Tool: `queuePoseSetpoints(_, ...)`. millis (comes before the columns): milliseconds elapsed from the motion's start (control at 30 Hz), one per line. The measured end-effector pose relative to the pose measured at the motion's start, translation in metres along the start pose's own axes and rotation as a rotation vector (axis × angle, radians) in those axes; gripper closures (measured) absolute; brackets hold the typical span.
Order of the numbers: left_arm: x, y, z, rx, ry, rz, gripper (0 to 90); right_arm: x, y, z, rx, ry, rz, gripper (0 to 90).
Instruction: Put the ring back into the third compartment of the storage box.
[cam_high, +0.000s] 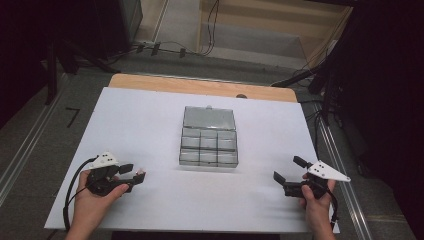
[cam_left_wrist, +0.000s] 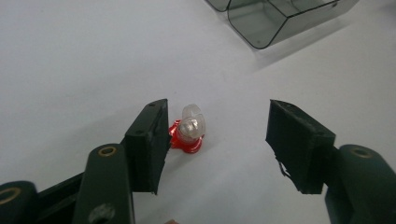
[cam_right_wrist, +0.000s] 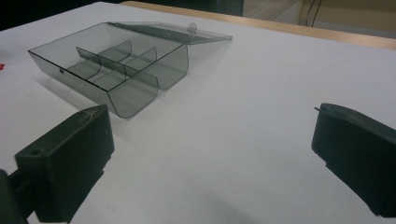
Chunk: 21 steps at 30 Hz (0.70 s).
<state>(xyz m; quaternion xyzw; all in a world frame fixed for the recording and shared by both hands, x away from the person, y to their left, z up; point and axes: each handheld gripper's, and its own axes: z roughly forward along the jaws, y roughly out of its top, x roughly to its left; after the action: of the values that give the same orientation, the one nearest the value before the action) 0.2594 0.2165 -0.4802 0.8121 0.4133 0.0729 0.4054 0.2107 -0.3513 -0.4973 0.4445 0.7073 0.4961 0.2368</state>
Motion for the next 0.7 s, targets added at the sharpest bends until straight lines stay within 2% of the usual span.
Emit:
queuePoseSetpoints(67,-0.001,0.001,0.003,0.0,0.01,-0.004,40.4,0.0,0.0,0.0,0.002,-0.002,-0.002,0.0)
queuePoseSetpoints(167,-0.001,0.004,0.011,0.009,0.069,-0.034,50.7,0.0,0.0,0.0,0.003,-0.003,-0.003,0.0)
queuePoseSetpoints(200,-0.001,0.004,0.011,0.009,0.069,-0.034,52.8,0.0,0.0,0.0,0.003,-0.003,-0.003,0.0)
queuePoseSetpoints(233,-0.001,0.004,0.012,0.008,0.086,-0.046,56.3,0.0,0.0,0.0,0.001,-0.006,-0.002,0.0)
queuePoseSetpoints(267,0.0,0.004,0.013,0.011,0.091,-0.05,56.3,0.0,0.0,0.0,0.001,-0.006,-0.002,0.0)
queuePoseSetpoints(300,-0.001,0.003,0.013,0.017,0.108,-0.051,61.9,0.0,0.0,-0.001,0.0,-0.007,-0.001,0.0)
queuePoseSetpoints(533,-0.001,0.001,0.012,0.027,0.094,-0.05,81.3,-0.002,0.0,-0.001,-0.001,-0.012,0.007,0.0)
queuePoseSetpoints(700,-0.001,0.002,0.012,0.039,0.095,-0.046,83.4,-0.002,-0.001,0.0,0.004,-0.014,0.007,0.0)
